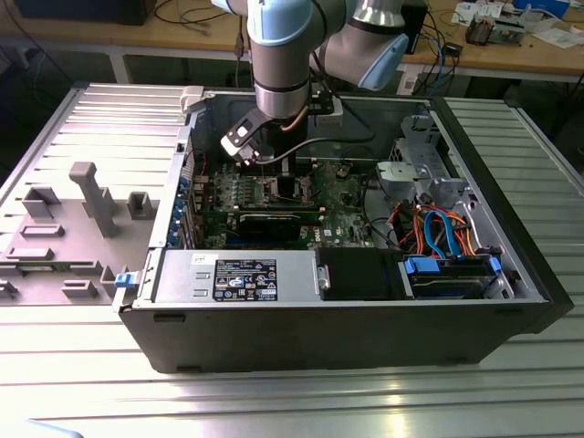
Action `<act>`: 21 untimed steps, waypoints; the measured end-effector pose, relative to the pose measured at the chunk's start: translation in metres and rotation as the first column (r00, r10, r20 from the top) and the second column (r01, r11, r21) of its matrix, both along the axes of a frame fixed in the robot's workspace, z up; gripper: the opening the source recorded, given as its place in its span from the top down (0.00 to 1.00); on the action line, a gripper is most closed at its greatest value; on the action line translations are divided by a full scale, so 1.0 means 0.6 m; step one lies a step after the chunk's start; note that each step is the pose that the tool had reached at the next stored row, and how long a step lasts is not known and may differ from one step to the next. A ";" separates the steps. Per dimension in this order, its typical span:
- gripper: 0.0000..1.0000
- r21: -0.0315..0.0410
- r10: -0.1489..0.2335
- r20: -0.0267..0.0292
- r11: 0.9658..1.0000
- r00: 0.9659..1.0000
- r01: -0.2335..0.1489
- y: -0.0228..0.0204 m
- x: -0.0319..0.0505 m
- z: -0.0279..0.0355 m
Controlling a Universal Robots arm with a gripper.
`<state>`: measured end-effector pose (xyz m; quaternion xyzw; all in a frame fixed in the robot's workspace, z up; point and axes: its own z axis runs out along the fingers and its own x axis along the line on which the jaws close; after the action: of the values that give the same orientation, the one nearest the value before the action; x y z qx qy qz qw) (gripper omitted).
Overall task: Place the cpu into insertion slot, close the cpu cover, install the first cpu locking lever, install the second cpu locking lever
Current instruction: 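Place the cpu into insertion slot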
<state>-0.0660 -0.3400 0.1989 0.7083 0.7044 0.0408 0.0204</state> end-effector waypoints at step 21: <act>0.46 0.000 -0.010 0.000 1.000 1.000 0.010 -0.0011 -0.001 -0.005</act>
<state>-0.0666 -0.3407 0.1956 0.7118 0.7009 0.0406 0.0206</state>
